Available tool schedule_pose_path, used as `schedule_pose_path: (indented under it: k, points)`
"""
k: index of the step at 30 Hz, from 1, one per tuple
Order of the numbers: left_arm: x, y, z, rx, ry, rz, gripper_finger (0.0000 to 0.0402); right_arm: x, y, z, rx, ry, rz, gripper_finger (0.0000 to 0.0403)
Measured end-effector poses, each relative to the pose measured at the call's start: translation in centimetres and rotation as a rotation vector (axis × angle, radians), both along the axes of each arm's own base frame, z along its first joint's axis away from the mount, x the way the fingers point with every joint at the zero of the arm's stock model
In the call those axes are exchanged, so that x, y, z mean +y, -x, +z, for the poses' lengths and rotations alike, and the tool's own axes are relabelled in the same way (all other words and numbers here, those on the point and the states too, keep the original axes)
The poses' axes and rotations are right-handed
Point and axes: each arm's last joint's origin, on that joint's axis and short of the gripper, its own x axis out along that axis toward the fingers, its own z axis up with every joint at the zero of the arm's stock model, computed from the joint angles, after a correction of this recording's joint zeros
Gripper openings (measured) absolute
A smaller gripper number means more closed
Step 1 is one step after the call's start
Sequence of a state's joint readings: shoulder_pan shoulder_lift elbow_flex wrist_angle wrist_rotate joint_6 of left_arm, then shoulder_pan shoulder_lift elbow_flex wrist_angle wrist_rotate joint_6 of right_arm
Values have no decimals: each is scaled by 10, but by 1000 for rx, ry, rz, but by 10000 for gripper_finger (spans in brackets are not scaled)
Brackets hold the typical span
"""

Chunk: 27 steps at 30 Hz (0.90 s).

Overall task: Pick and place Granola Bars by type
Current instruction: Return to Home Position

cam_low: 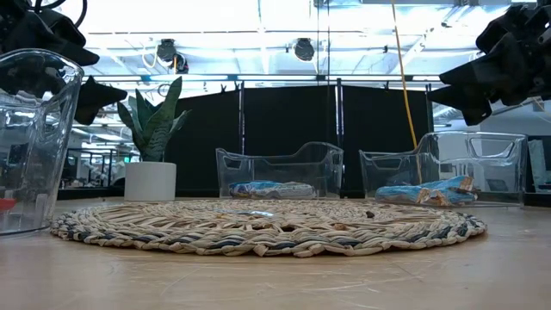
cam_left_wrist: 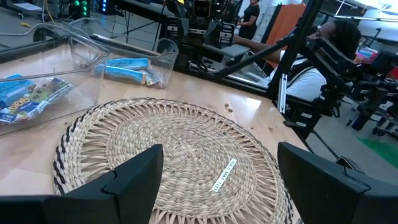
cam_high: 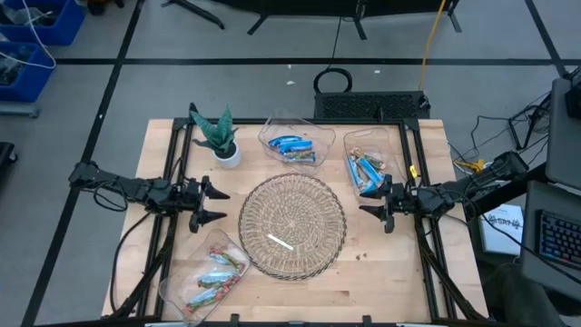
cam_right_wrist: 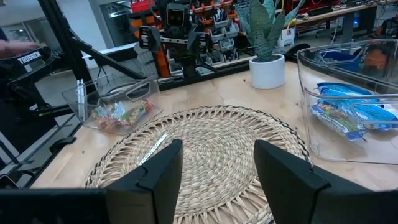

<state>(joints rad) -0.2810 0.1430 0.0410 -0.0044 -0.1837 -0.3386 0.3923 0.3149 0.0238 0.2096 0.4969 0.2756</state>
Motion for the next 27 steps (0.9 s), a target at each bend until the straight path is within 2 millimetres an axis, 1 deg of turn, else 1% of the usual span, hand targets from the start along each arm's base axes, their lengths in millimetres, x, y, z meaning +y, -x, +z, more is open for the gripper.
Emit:
schedule_pose_path:
  k: [5, 9, 14, 19, 27]
  points:
    - [0, 2, 2, -24, 7, -6, 322, 0, 0, 0, 0, 0, 0, 189]
    - [2, 9, 10, -116, 32, -10, 325, 0, 0, 0, 0, 0, 0, 188]
    - [2, 10, 19, -209, 59, -13, 319, 0, 0, 0, 1, 1, 0, 191]
    - [2, 10, 20, -221, 63, -15, 315, 0, 0, 0, 3, 2, 0, 189]
    - [1, 10, 20, -217, 64, -23, 323, 0, 0, 0, 2, 1, 0, 191]
